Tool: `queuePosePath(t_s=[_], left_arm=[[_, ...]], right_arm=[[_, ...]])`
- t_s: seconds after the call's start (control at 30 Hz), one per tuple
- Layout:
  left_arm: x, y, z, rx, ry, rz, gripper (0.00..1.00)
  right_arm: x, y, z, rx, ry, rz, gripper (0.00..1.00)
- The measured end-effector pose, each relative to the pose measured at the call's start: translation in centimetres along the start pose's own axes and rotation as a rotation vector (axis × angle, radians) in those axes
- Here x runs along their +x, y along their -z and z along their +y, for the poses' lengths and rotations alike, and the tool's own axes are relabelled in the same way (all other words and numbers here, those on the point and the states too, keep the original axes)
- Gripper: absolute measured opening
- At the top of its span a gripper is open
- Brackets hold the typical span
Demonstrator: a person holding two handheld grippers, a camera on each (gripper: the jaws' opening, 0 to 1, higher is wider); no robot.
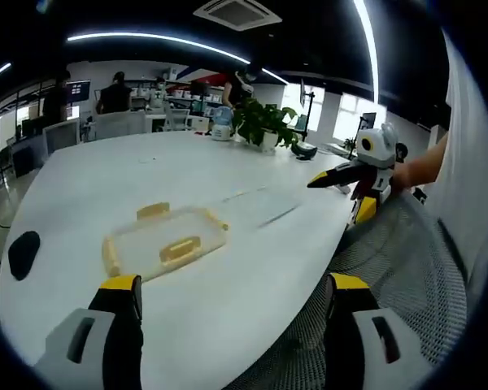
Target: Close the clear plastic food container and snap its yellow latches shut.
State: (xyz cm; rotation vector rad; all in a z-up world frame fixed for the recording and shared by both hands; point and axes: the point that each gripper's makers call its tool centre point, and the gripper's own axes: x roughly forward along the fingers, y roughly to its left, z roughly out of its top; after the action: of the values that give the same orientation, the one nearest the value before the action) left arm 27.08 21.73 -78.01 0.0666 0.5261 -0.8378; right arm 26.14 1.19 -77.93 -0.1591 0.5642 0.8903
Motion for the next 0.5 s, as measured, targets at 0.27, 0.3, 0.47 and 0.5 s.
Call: queuePosePath(t_s=[0.27, 0.3, 0.47, 0.5], left_arm=[[-0.02, -0.15, -0.04, 0.000, 0.000, -0.001, 0.95], [-0.03, -0.17, -0.06, 0.001, 0.000, -0.002, 0.95], [-0.03, -0.14, -0.06, -0.004, 0.004, -0.001, 0.94], [-0.03, -0.11, -0.05, -0.007, 0.003, 0.001, 0.94]], right_arm=[[0.03, 0.00, 0.04, -0.004, -0.004, 0.005, 0.89], [0.04, 0.02, 0.02, -0.005, -0.004, 0.005, 0.89], [0.00, -0.12, -0.10, 0.000, -0.001, 0.003, 0.89], [-0.01, -0.15, -0.11, -0.001, -0.002, 0.004, 0.88]])
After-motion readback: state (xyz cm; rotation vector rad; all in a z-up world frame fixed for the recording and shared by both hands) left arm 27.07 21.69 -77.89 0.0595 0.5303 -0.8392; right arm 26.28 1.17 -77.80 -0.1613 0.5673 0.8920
